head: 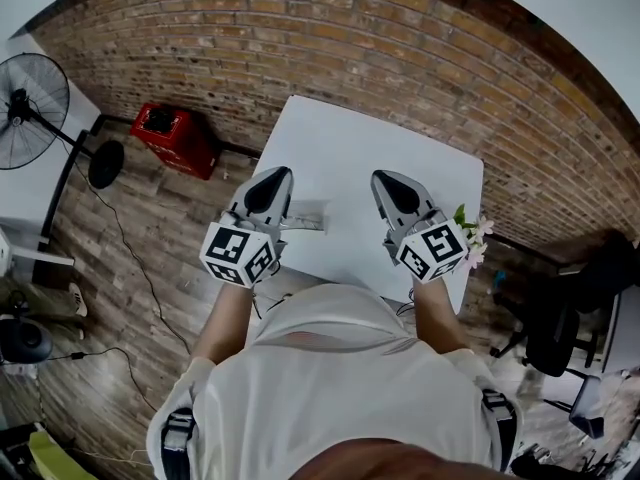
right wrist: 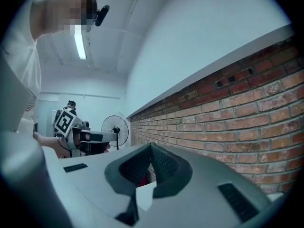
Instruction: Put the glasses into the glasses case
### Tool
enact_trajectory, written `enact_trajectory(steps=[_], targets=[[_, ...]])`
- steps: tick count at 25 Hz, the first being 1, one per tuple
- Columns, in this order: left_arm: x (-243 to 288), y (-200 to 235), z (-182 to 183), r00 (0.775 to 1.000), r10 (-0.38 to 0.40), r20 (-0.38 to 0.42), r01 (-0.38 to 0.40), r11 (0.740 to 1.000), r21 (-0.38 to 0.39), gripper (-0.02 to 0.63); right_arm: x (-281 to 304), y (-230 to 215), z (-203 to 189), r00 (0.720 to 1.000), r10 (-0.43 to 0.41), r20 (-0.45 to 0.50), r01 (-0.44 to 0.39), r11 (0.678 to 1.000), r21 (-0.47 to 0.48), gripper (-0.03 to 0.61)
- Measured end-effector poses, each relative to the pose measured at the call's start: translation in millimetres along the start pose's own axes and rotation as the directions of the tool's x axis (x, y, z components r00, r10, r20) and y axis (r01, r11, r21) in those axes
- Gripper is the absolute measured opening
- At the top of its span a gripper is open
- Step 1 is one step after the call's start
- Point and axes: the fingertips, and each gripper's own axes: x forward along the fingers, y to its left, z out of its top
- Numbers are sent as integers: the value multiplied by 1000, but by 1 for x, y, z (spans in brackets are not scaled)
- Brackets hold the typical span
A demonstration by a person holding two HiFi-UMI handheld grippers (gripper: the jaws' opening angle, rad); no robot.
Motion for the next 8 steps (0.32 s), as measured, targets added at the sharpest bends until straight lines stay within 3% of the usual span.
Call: enact_trajectory(steps=[8], targets=[[7, -4, 1, 1000, -10, -5, 11, 1000, 6, 26, -8, -11, -2, 1000, -11, -8, 11, 1000, -6, 51]])
